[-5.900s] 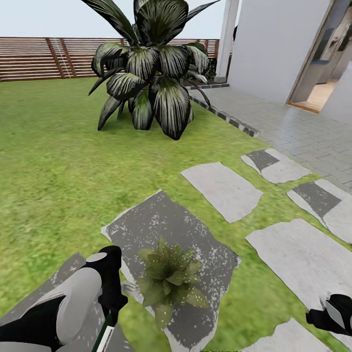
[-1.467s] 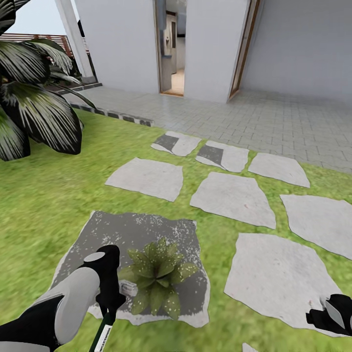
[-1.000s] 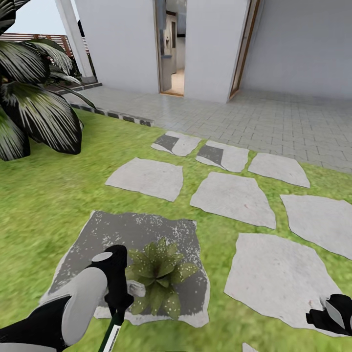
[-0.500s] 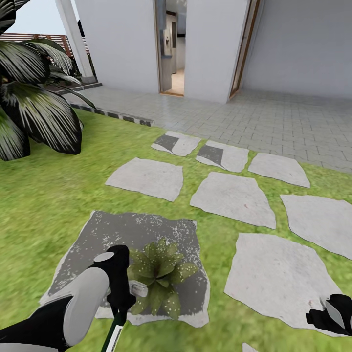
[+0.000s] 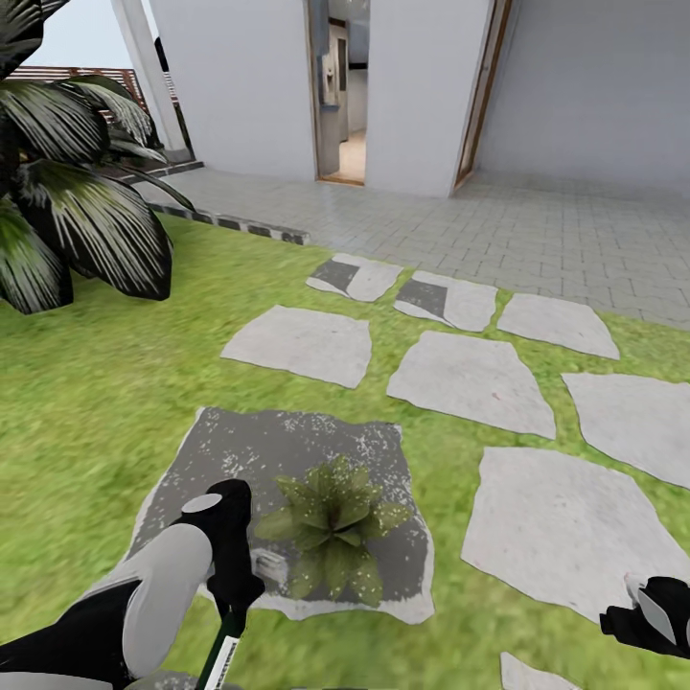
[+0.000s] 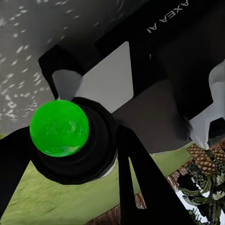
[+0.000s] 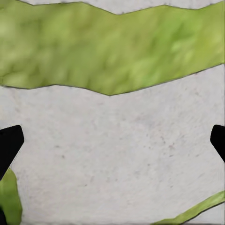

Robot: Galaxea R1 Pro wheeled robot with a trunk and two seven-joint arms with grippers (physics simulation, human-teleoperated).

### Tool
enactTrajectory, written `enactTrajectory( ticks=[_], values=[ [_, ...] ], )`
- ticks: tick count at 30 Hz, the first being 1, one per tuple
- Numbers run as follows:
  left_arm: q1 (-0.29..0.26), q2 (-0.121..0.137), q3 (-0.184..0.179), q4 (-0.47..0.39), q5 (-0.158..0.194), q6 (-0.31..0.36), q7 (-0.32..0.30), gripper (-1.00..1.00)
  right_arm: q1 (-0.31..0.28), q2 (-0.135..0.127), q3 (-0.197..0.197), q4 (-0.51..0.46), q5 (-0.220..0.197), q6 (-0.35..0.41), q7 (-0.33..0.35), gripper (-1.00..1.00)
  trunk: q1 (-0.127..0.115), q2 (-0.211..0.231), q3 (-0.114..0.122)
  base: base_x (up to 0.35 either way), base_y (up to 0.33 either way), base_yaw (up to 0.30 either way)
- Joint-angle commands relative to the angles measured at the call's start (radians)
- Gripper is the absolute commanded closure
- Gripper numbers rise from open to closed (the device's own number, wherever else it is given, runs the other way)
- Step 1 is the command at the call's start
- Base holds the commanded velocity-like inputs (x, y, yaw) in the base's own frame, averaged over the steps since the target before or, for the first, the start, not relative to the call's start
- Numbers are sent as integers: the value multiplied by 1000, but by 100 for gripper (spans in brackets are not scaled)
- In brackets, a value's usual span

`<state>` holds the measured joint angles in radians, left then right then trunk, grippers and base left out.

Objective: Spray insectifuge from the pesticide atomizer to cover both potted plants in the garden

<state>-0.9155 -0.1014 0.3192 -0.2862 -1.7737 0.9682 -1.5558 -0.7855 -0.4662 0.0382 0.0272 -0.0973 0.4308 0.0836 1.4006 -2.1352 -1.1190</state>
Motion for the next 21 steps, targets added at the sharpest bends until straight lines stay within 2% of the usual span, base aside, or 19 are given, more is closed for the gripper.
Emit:
enactTrajectory(
  ticks=[1, 6, 21],
  values=[
    [0, 1, 7, -7, -10, 10, -8, 100, -1, 0, 5, 2, -10, 2, 2, -100, 0, 0, -1, -33, 274, -95],
    [0, 6, 6, -40, -10, 10, -7, 100, -1, -1, 5, 2, -10, 2, 2, -100, 0, 0, -1, -7, 284, -215],
    [0, 9, 6, -42, -10, 10, -7, 100, -1, 0, 5, 2, -10, 2, 2, -100, 0, 0, -1, 0, 313, -271]
  ],
)
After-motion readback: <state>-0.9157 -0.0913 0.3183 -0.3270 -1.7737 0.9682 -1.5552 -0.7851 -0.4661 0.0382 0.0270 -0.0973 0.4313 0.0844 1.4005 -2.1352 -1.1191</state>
